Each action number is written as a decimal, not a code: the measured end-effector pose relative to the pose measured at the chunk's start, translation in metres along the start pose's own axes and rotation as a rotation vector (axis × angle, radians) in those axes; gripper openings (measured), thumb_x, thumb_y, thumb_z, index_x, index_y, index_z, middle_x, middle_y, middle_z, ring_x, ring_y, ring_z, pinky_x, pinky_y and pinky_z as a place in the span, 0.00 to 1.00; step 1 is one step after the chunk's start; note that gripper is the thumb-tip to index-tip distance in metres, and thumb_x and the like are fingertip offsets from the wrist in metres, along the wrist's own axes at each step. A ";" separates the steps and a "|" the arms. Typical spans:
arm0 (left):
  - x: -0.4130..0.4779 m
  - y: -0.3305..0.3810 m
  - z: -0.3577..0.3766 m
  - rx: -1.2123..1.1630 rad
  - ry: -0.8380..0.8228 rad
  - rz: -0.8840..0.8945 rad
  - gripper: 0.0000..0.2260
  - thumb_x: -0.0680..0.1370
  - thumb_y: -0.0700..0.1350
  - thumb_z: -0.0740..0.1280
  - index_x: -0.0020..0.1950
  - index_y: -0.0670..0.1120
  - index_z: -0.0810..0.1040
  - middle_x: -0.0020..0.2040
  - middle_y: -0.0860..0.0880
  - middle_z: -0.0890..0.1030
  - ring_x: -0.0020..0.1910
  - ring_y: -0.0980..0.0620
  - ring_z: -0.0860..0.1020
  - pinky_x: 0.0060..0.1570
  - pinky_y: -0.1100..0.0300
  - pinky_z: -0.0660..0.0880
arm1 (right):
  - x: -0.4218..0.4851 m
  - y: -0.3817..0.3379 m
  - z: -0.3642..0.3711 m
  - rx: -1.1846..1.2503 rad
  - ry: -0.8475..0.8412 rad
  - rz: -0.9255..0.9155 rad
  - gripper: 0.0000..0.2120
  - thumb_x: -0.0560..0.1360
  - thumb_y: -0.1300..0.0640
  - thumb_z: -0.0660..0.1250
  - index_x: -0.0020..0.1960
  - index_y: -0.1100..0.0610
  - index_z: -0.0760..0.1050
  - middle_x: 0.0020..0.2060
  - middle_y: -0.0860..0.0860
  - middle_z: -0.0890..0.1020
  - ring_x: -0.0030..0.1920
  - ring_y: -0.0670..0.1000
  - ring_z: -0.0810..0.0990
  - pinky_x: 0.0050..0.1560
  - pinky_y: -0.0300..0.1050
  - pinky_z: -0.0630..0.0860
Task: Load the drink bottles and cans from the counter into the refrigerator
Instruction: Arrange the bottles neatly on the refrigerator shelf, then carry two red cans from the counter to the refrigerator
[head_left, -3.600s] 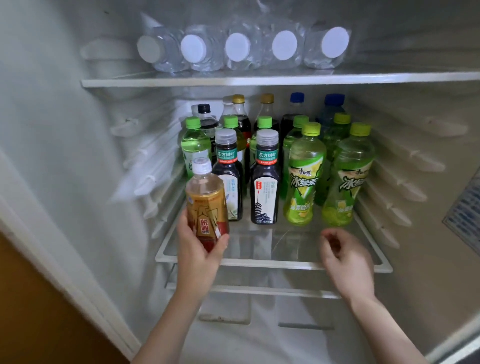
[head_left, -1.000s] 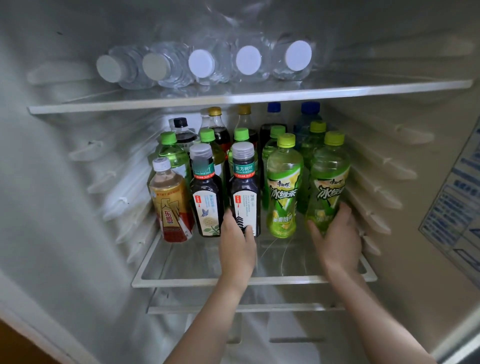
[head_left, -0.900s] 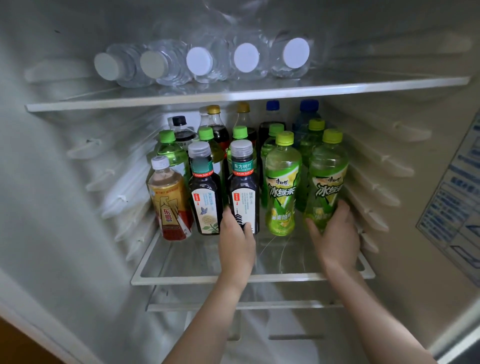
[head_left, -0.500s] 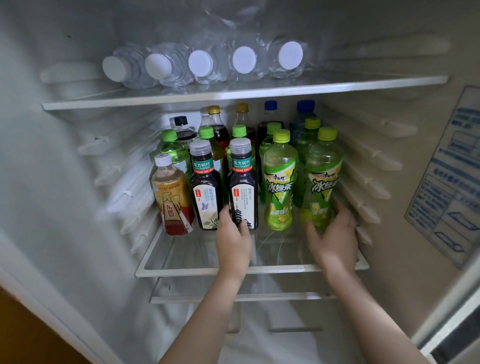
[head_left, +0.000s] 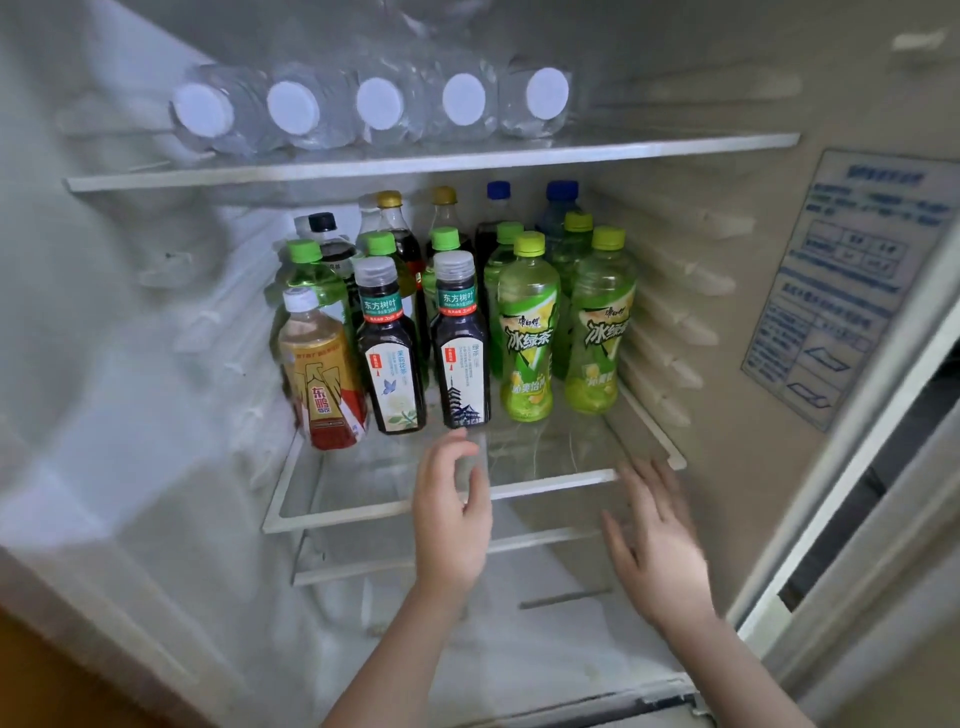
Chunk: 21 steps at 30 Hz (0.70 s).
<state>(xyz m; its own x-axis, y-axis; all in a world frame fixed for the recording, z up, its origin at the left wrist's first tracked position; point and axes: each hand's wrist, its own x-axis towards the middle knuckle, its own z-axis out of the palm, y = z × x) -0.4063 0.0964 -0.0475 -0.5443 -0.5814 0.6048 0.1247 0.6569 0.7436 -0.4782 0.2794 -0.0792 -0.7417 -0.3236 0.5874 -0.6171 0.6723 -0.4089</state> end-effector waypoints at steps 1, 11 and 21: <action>-0.009 0.000 -0.006 -0.009 -0.027 0.029 0.07 0.75 0.30 0.66 0.49 0.40 0.77 0.57 0.51 0.76 0.58 0.56 0.74 0.60 0.64 0.69 | -0.008 -0.003 -0.002 0.017 -0.031 0.050 0.20 0.72 0.62 0.71 0.62 0.64 0.74 0.65 0.59 0.74 0.65 0.61 0.72 0.61 0.52 0.71; -0.147 -0.041 -0.050 -0.063 -0.665 -0.152 0.04 0.78 0.40 0.65 0.52 0.48 0.76 0.52 0.56 0.76 0.55 0.60 0.75 0.56 0.66 0.70 | -0.204 -0.017 -0.059 0.056 -0.279 0.624 0.15 0.77 0.56 0.64 0.63 0.54 0.72 0.60 0.48 0.76 0.57 0.49 0.77 0.49 0.42 0.70; -0.382 -0.049 -0.057 0.391 -2.015 -0.251 0.16 0.80 0.52 0.61 0.63 0.46 0.73 0.62 0.48 0.77 0.60 0.49 0.74 0.54 0.63 0.68 | -0.545 -0.077 -0.156 -0.057 -0.557 1.722 0.18 0.78 0.51 0.60 0.66 0.54 0.70 0.58 0.50 0.80 0.59 0.54 0.77 0.55 0.43 0.71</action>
<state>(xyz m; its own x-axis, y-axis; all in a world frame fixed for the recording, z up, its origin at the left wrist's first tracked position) -0.1567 0.2590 -0.2987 -0.4991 0.3924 -0.7726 -0.0776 0.8678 0.4909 0.0146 0.5075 -0.2586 -0.4709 0.5318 -0.7039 0.8539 0.4753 -0.2121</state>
